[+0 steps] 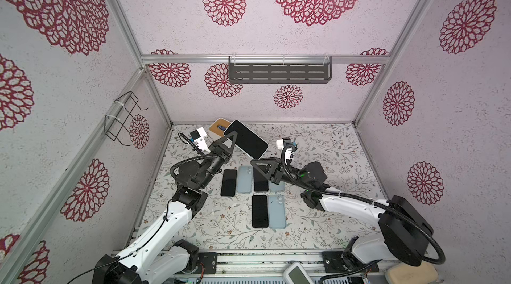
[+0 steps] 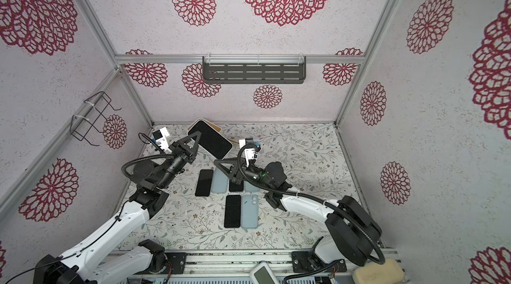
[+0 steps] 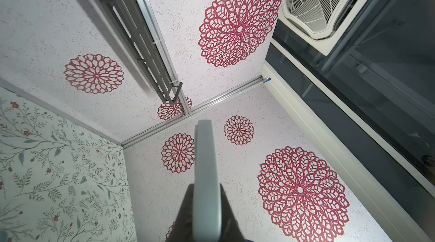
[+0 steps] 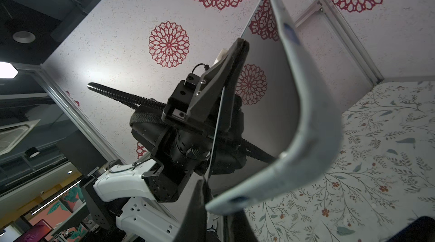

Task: Take the phone out of the phone case
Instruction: Remove the phone case from the phone.

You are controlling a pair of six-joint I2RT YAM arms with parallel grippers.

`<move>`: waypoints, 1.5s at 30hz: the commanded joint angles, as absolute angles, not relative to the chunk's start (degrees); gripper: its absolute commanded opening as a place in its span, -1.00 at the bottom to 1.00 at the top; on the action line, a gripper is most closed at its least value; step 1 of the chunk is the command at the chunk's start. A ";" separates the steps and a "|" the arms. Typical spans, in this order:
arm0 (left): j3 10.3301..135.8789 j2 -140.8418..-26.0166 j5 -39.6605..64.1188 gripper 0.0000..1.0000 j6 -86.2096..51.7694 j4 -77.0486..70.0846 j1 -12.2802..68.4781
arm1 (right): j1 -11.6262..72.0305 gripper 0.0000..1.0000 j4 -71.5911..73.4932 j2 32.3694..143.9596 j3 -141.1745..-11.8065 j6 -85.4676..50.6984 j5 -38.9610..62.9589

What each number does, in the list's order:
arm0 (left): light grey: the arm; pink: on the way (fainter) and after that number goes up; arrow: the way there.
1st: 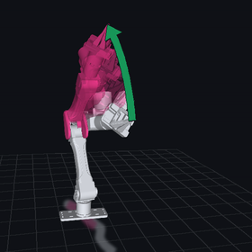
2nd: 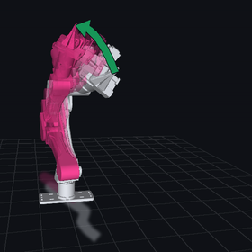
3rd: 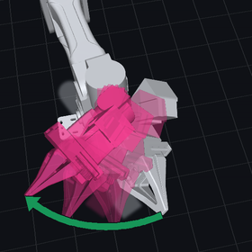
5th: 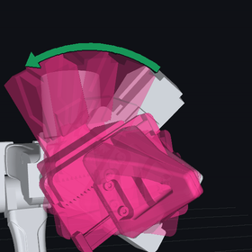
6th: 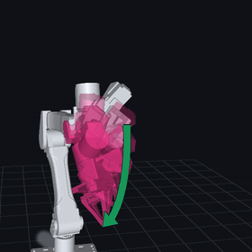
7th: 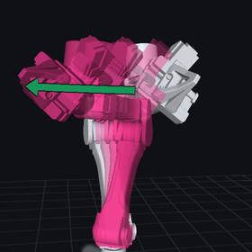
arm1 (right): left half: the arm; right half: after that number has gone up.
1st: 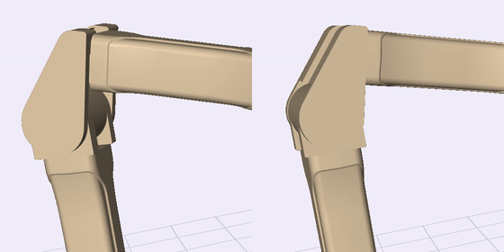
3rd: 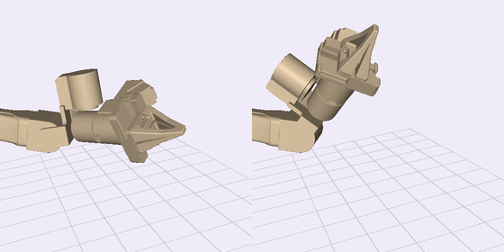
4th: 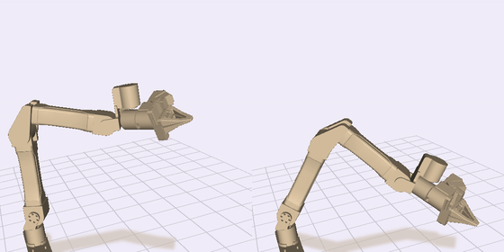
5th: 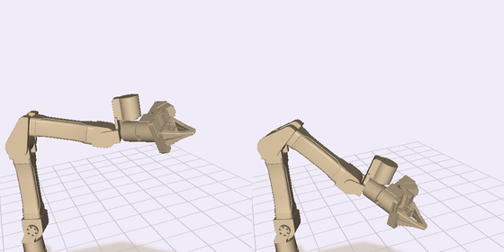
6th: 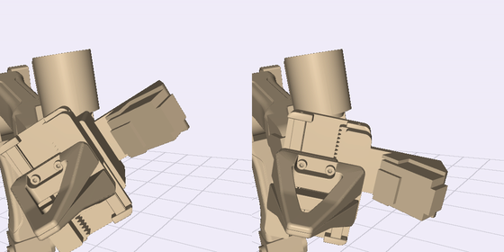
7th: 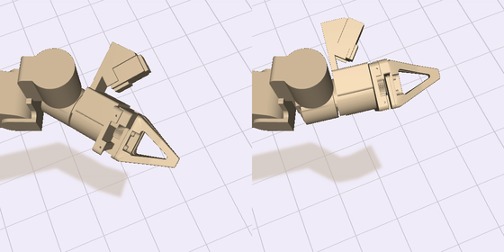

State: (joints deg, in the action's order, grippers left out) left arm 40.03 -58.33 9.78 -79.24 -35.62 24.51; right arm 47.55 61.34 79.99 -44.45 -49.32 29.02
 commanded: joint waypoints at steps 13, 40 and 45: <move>46.51 -60.20 12.40 -1.00 -89.14 -25.51 29.10 | 47.56 -1.00 31.78 68.12 -48.51 -11.65 8.62; 86.63 -74.36 62.53 -1.00 -30.27 32.96 9.64 | 39.99 0.33 21.06 68.59 -52.83 -17.27 47.34; 87.28 -74.18 62.49 -1.00 -29.22 32.11 11.67 | 40.63 0.33 27.31 70.60 -53.15 -21.49 49.97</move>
State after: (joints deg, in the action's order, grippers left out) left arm 85.36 -74.63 59.96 -32.16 32.84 10.87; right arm 40.14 21.28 70.91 -51.48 -17.98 45.91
